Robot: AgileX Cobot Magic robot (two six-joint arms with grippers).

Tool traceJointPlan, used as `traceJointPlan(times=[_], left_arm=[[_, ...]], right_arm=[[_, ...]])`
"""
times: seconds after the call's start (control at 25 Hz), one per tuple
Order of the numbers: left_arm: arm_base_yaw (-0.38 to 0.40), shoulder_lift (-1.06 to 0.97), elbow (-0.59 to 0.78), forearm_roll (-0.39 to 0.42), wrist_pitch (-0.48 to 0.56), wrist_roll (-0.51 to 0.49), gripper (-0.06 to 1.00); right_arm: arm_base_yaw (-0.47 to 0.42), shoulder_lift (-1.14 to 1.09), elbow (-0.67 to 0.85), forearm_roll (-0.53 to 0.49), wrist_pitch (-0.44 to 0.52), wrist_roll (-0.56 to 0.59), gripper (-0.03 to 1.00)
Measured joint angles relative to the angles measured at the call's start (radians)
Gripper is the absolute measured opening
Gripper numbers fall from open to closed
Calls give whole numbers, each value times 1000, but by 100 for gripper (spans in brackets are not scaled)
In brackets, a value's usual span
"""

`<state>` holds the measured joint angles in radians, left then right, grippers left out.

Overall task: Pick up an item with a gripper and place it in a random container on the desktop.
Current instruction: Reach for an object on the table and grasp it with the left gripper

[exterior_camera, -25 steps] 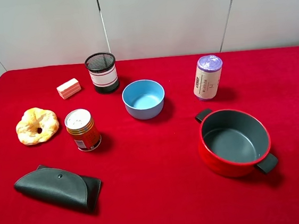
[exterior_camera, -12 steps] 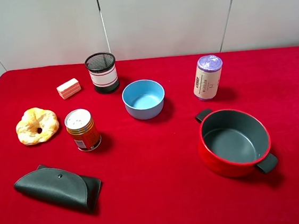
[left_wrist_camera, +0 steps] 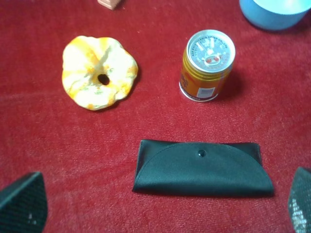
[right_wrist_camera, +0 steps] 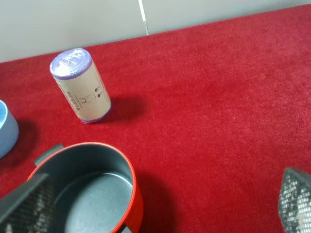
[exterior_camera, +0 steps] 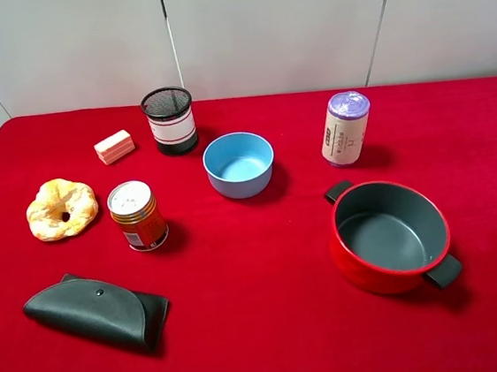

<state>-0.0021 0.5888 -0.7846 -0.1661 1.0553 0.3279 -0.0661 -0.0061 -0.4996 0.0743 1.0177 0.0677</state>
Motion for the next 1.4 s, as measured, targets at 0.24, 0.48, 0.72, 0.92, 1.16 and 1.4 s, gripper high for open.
traceJointPlan(times=[0.24, 0.48, 0.72, 0.92, 1.16, 1.4], left_arm=[[-85, 210, -29, -10, -55, 33, 99], [-155, 450, -85, -10, -72, 57, 99], [-253, 645, -144, 2, -152, 65, 99], [-332, 790, -201, 66, -186, 26, 99], [-423, 948, -250, 176, -200, -73, 99], [-459, 1081, -255, 187, -243, -91, 99]], right_arm=[[0, 0, 0, 0, 0, 0, 69], [0, 0, 0, 0, -1, 0, 69], [0, 0, 0, 0, -1, 0, 69], [0, 0, 0, 0, -1, 0, 69], [0, 0, 0, 0, -1, 0, 69], [0, 0, 0, 0, 0, 0, 69]])
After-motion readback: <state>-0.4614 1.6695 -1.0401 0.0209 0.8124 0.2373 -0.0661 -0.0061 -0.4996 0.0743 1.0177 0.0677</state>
